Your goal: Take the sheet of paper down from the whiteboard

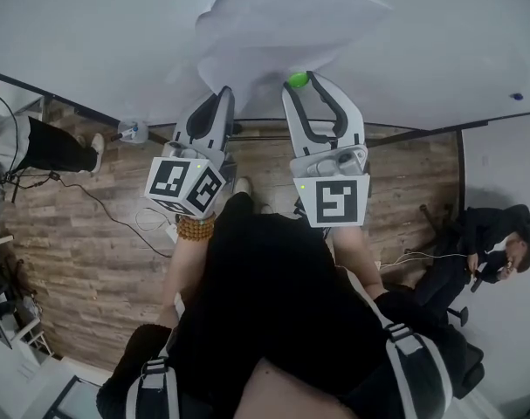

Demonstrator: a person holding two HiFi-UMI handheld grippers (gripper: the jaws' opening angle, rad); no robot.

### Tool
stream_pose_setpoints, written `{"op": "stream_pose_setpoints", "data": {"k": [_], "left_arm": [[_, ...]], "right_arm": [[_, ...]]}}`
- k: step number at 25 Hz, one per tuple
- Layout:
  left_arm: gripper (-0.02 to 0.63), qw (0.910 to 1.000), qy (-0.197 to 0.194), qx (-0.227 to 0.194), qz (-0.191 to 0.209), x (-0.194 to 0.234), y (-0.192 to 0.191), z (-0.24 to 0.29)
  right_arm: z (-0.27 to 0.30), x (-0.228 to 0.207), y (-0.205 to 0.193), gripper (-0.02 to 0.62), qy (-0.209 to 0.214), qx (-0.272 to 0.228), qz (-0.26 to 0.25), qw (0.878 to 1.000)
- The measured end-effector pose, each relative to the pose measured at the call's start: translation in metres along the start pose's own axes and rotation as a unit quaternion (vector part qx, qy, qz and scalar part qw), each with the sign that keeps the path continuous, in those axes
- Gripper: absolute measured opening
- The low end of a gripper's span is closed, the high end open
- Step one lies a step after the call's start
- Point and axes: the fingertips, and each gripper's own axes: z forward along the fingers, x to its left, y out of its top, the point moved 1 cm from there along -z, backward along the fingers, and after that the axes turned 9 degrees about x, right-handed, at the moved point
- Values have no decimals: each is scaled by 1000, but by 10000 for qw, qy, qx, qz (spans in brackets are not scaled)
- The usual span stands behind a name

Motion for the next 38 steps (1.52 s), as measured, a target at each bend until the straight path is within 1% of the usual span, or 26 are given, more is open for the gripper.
{"op": "stream_pose_setpoints", "data": {"k": [4,9,13,16,19,21,24,28,33,38], "left_arm": [[11,9999,120,-31,-40,5,4,-3],[11,9997,215,-88,-7,-19,-3,-6],[11,9996,246,-129,-18,-58,-10,-14],[11,9993,335,-177,23,-65,-13,-21],[11,9984,488,-272,125,-67,-16,-27],[11,9972,603,-340,277,-73,-17,-31],[11,9959,688,-382,447,-92,-24,-36],[11,9951,772,-335,521,-117,-39,-44],[11,9947,897,-272,429,-116,-50,-53],[11,9931,1016,-439,380,-117,-52,-58]], "right_arm": [[8,1,3,120,56,-43,104,9999],[-7,-6,-3,120,131,-99,275,9995],[-42,-20,-5,120,146,-195,366,9990],[-50,-19,-8,120,165,-176,429,9988],[-55,-18,-13,120,136,-138,591,9981],[-62,-19,-17,120,107,-69,661,9977],[-81,-20,-25,120,107,38,678,9976],[-106,-18,-33,120,174,96,699,9974],[-110,-1,-36,120,315,101,797,9963],[-114,5,-40,118,443,210,718,9962]]}}
